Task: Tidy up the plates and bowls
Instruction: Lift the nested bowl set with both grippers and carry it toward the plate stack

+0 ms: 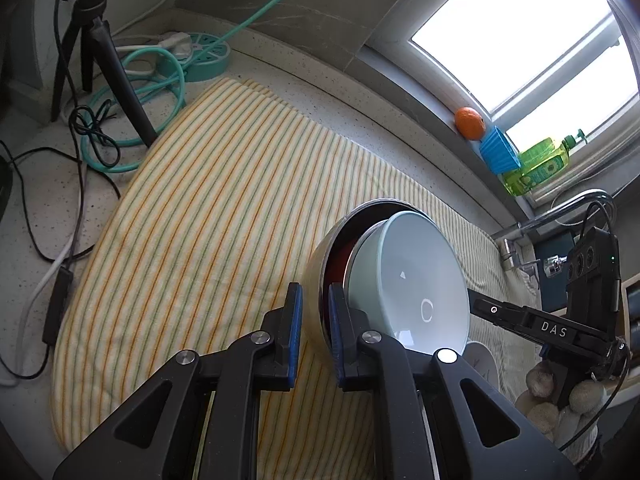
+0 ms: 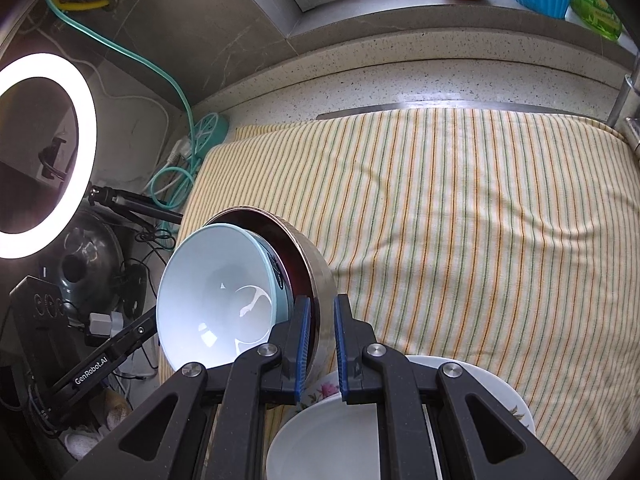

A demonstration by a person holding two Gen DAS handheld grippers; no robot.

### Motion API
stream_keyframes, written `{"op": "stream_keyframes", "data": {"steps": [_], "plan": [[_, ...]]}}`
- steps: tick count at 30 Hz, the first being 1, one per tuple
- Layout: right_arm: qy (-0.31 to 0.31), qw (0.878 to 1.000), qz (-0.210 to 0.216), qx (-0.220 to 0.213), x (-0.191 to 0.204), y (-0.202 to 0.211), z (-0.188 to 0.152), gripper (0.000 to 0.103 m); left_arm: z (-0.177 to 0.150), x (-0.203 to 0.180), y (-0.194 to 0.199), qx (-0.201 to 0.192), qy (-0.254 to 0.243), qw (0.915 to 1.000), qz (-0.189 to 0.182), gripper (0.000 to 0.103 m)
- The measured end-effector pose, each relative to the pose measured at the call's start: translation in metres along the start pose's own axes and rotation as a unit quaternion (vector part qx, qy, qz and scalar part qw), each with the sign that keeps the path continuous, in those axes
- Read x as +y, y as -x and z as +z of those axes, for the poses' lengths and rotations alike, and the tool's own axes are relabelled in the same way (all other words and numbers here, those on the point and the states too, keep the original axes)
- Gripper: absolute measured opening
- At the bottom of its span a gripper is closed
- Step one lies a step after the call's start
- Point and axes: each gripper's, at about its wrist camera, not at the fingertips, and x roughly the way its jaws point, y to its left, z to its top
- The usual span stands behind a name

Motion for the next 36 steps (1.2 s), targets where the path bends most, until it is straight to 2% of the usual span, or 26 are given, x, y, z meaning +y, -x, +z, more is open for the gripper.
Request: {"op": "stream_keyframes", "data": {"steps": [10,16,36], "plan": [[-0.019,1.000,-0.006,0.006,-0.001,-0.012,-0.003,0.009,0.001,0.003,-0.010,0.017,-0.003,0.9998,-0.005,0.011],[-0.017,1.000,-0.008,0.008,0.000,-0.012,-0.001,0.009,0.001,0.001,-0.013,0.014,-0.004,0.9999,-0.003,0.008],[0.001,1.000,-0.003,0.020,0.006,-0.014,-0.001,0.009,0.001,-0.006,0.001,-0.010,-0.015,0.9995,0.025,0.008]]}}
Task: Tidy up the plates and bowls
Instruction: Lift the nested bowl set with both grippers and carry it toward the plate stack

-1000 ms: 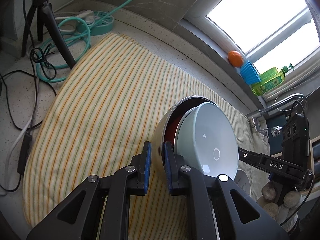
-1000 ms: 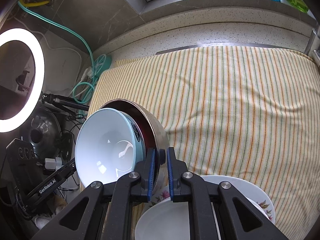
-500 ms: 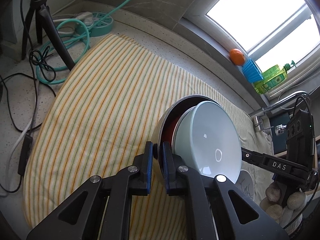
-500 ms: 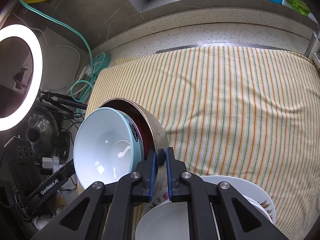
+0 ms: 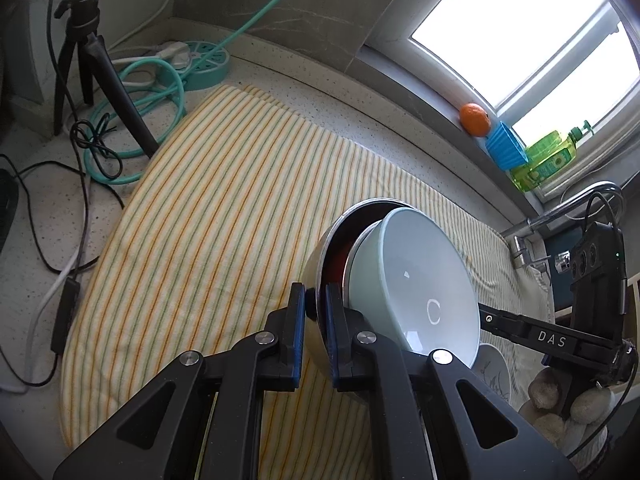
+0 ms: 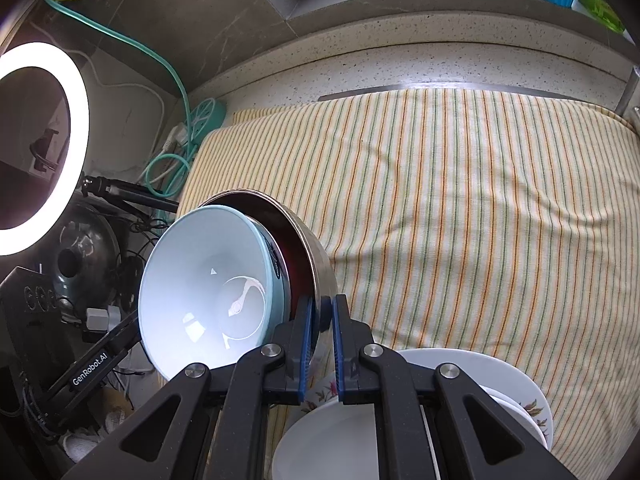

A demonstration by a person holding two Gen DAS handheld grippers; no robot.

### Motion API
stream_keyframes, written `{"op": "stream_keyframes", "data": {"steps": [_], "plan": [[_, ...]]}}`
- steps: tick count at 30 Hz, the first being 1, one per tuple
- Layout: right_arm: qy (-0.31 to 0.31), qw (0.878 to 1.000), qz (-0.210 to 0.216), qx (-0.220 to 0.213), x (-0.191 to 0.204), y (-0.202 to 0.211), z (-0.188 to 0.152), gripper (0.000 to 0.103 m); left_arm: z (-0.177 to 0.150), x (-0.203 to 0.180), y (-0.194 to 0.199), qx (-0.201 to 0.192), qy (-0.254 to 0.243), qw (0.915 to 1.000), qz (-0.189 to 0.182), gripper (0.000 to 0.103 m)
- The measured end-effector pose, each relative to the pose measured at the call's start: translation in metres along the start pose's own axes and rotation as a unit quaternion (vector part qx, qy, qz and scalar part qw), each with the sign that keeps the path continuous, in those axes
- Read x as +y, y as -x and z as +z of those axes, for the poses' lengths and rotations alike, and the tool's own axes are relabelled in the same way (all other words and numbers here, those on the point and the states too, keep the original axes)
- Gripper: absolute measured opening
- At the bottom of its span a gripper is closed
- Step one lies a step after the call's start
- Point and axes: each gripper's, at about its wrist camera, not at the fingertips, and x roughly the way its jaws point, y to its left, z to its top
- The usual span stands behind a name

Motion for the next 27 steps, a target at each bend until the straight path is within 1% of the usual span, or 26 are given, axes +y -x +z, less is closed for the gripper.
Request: {"op": "stream_keyframes", "data": {"steps": [7,17,27], "plan": [[0.009,1.000,0.003,-0.004,0.006,0.005,0.001,0.009,0.001,-0.003,0.004,-0.006,-0.004,1.0000,0.006,0.008],[0.012,1.000,0.007,-0.011,0.008,0.014,0.001,0.009,0.001,-0.004,0.011,-0.013,-0.006,0.9999,0.003,0.008],[0.014,1.000,0.010,-0.019,0.007,0.030,-0.004,0.009,0.001,-0.015,0.024,-0.022,-0.013,0.9997,-0.003,0.008]]}}
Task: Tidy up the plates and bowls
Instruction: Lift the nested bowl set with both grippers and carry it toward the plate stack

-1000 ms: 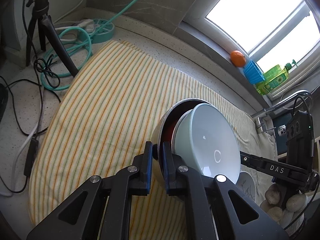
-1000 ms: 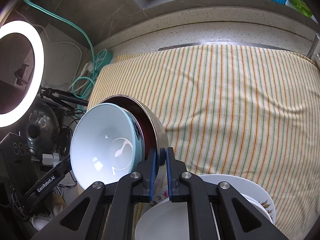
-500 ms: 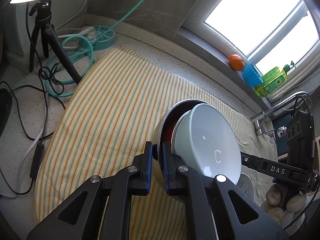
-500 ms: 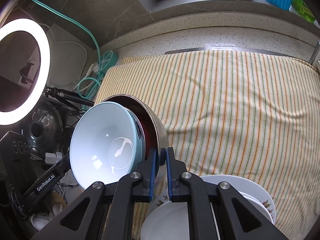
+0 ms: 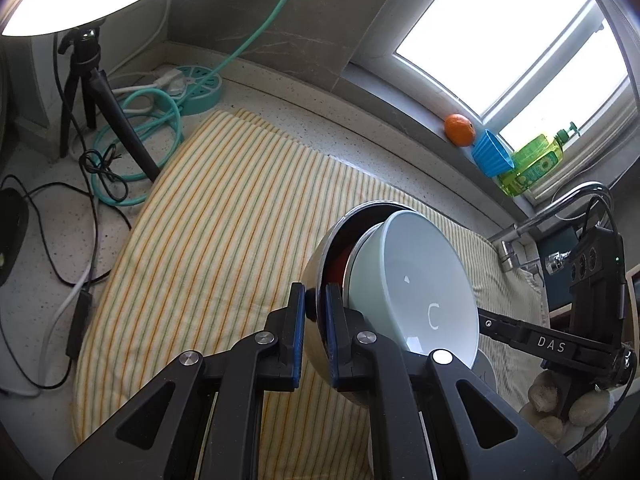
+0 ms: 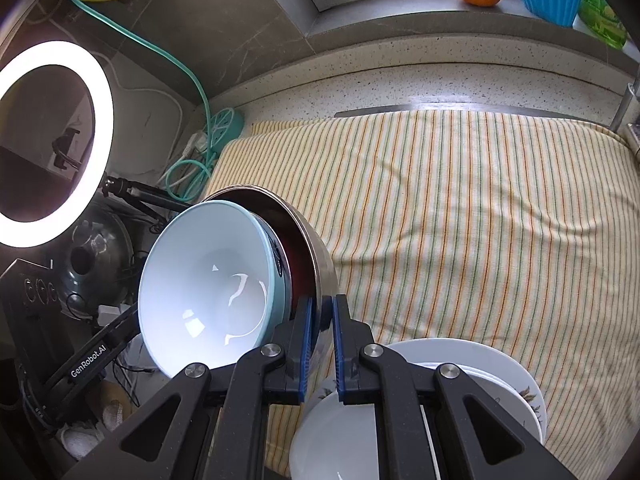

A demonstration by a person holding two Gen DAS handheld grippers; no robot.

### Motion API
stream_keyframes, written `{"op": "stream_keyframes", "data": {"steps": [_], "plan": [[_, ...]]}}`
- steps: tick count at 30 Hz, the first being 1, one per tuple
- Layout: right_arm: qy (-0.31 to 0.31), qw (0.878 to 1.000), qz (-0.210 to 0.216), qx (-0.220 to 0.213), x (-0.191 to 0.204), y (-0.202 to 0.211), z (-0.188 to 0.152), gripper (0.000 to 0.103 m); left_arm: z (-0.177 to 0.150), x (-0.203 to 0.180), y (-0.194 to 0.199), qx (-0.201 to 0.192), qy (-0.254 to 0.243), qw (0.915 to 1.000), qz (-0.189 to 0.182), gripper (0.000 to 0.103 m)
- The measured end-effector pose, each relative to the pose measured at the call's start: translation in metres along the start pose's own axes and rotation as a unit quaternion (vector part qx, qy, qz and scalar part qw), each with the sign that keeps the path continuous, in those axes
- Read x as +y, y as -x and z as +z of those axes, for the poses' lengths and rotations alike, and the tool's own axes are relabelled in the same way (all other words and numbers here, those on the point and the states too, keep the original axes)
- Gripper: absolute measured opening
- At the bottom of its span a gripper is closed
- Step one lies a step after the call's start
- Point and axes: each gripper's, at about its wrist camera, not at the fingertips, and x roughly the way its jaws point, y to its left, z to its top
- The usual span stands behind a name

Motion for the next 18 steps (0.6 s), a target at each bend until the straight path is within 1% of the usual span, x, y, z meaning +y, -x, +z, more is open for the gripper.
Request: {"op": "stream_keyframes", "data": {"steps": [18], "plan": [[-0.003,1.000,0.005,-0.014,-0.006,0.029,-0.014,0.009,-0.012,-0.023,0.018,-0.010,-0.011,0.9998,-0.010,0.008]]}}
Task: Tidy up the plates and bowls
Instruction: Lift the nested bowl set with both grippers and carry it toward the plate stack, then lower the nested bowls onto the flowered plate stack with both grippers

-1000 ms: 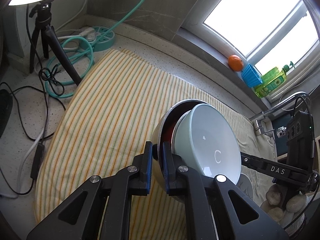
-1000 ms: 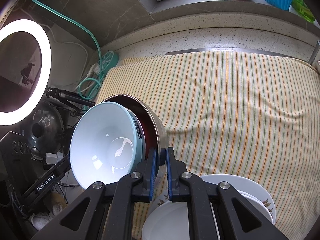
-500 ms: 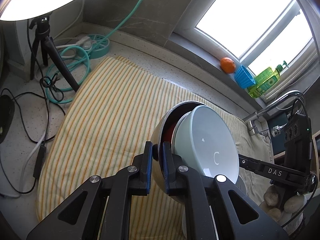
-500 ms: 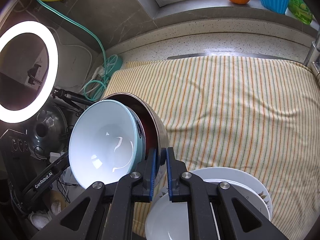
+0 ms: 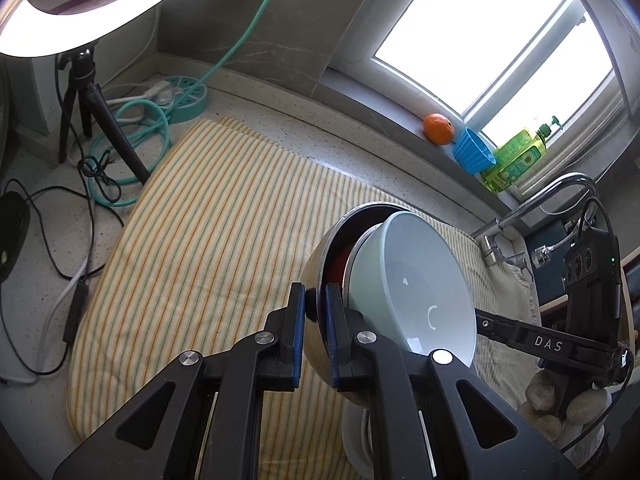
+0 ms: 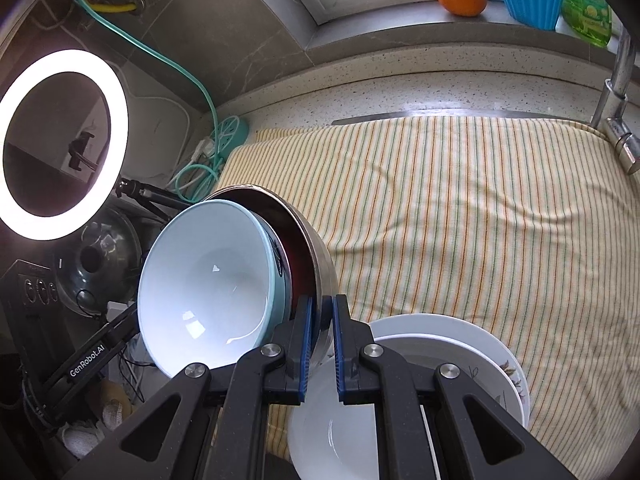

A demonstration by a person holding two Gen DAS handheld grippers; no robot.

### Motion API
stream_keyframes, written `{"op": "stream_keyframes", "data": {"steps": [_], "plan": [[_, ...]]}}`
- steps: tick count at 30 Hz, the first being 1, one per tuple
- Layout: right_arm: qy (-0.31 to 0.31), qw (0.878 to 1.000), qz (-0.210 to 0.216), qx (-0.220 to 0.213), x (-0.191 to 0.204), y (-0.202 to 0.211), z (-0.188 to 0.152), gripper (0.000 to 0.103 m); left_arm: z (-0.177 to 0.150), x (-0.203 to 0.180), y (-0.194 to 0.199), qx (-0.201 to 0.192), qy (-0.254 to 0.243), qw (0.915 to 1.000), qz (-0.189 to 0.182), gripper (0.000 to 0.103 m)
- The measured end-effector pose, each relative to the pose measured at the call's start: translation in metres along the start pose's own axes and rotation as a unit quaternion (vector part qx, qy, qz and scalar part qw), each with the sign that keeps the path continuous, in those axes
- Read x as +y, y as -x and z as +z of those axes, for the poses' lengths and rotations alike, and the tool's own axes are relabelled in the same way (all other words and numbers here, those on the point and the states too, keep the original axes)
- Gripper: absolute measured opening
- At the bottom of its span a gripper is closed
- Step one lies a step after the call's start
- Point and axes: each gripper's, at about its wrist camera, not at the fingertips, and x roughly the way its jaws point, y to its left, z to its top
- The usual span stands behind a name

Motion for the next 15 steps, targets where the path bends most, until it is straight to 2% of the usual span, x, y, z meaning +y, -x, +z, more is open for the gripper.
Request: {"op": "stream_keyframes", "data": {"steps": [15], "plan": [[-0.006,1.000,-0.005,-0.021,-0.015,0.038,-0.022,0.009,-0.019,-0.032,0.012,0.000,-0.018,0.9997,-0.018,0.008]]}}
